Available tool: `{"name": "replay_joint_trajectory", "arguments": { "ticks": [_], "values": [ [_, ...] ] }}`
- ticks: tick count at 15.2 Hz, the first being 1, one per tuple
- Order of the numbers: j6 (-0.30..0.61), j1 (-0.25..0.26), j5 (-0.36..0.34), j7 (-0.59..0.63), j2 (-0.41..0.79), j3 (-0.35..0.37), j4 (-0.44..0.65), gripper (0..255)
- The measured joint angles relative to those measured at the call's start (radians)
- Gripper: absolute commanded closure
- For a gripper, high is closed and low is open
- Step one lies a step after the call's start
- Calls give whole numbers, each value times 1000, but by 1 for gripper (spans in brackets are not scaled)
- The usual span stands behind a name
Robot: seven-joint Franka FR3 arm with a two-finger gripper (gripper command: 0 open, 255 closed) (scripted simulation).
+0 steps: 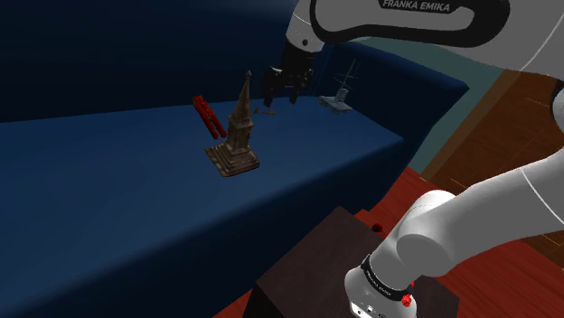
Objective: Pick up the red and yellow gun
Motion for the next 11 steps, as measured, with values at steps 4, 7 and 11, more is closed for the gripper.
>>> {"name": "replay_joint_trajectory", "arguments": {
  "ticks": [4, 7, 11],
  "values": [
    [51, 3, 10, 43, 137, 22, 85, 0],
    [65, 12, 11, 91, 245, 47, 179, 0],
    [95, 23, 3, 140, 400, 67, 304, 0]
  ]
}}
